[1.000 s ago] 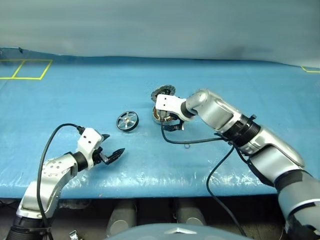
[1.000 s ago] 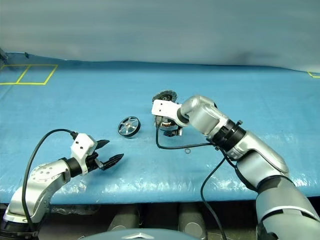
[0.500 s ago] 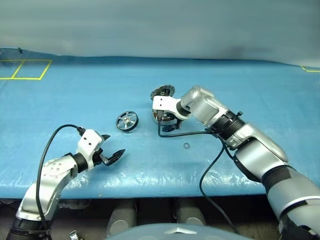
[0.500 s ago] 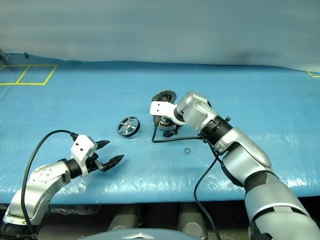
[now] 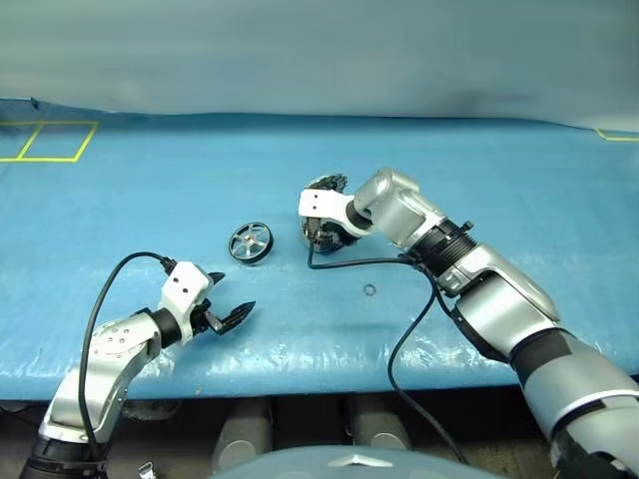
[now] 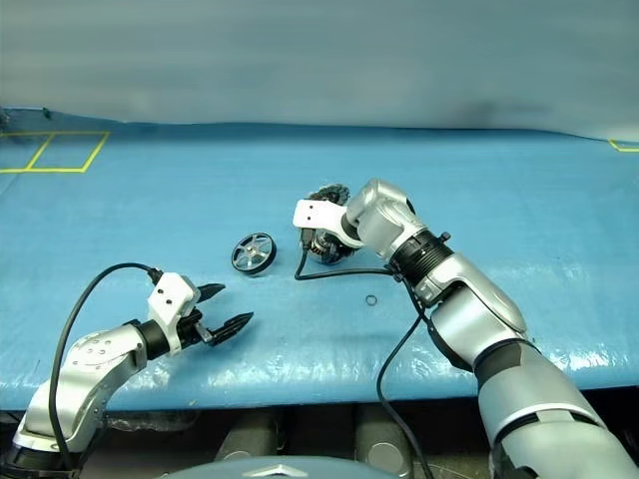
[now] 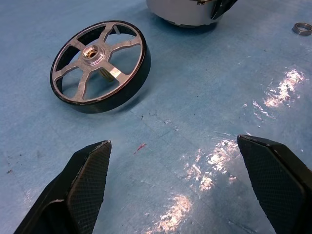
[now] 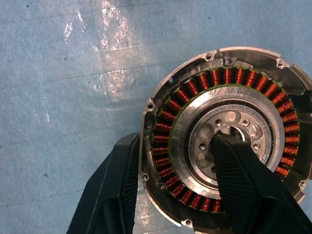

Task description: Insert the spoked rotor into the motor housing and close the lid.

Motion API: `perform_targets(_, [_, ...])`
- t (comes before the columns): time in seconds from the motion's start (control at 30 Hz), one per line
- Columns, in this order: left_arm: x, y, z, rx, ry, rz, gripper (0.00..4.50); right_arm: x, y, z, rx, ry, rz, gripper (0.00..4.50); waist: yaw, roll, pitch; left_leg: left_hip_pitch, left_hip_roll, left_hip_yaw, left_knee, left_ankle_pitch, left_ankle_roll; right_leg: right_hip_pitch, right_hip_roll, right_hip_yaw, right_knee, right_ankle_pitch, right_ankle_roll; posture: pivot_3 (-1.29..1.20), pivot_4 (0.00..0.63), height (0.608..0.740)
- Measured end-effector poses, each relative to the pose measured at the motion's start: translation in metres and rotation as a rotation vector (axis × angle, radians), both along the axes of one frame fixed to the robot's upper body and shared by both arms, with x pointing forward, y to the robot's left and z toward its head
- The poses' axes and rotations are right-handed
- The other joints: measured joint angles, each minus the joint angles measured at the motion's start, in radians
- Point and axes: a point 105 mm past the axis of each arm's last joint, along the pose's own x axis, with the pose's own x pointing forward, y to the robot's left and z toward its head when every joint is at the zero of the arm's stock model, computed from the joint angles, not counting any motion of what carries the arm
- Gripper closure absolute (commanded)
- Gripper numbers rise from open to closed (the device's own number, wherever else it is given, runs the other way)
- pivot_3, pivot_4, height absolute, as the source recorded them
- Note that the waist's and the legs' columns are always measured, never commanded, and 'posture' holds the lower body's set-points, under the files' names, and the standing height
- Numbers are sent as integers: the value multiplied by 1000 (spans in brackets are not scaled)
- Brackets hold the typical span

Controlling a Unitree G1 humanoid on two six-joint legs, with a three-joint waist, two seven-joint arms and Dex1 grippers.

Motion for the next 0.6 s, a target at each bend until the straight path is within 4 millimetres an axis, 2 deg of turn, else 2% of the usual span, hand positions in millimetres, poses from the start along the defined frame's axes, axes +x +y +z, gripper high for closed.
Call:
perform_targets(0.13, [0, 0, 0, -1, 0, 1, 0, -13, 7, -1, 18, 12, 21, 2570, -4, 0, 0, 0, 0, 0, -1, 0, 0, 0, 0, 0, 0, 0, 0, 0, 150, 740])
perform_targets(0.3, [0, -1, -1, -3, 2, 1, 0, -41, 16, -5, 60, 27, 54, 2570, -6, 0, 0, 0, 0, -1, -2, 0, 0, 0, 0, 0, 0, -1, -1, 0, 150, 740])
perform_targets(0.6, [1, -5, -3, -20, 5, 8, 0, -90, 9, -16, 114, 45, 30, 2570, 1, 0, -1, 0, 0, -1, 1, 0, 0, 1, 0, 0, 0, -4, 3, 0, 150, 740])
